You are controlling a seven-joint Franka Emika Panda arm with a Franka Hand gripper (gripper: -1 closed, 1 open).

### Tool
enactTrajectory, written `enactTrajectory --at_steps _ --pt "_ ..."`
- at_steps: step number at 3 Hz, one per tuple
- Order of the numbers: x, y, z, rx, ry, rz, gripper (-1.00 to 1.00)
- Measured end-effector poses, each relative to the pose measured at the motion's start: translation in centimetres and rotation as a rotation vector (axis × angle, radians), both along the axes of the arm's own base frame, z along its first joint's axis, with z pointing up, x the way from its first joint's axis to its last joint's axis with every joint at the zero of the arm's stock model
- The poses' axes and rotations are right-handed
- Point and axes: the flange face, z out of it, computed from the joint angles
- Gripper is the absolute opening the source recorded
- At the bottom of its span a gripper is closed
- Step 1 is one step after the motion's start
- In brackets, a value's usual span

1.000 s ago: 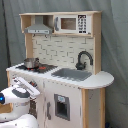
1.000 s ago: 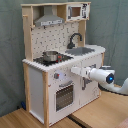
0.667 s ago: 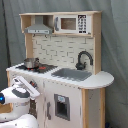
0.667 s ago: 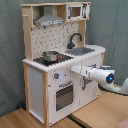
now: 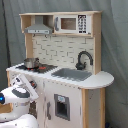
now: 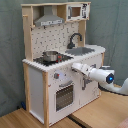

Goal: Play with the kitchen

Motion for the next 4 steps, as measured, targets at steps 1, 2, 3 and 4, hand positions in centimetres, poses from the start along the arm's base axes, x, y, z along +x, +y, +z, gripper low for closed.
enactTrajectory --at_steps 1,2,3,4 --pt "0.0 0.03 0.0 0.128 0.003 -0.008 -1.0" --pt "0.0 0.05 0.02 0.239 0.005 -0.014 -1.0" --pt "-0.01 0.06 0.03 0.36 0.008 -0.022 -1.0" --pt "-0.01 0.07 0.05 0.477 0.01 -0.028 -1.0"
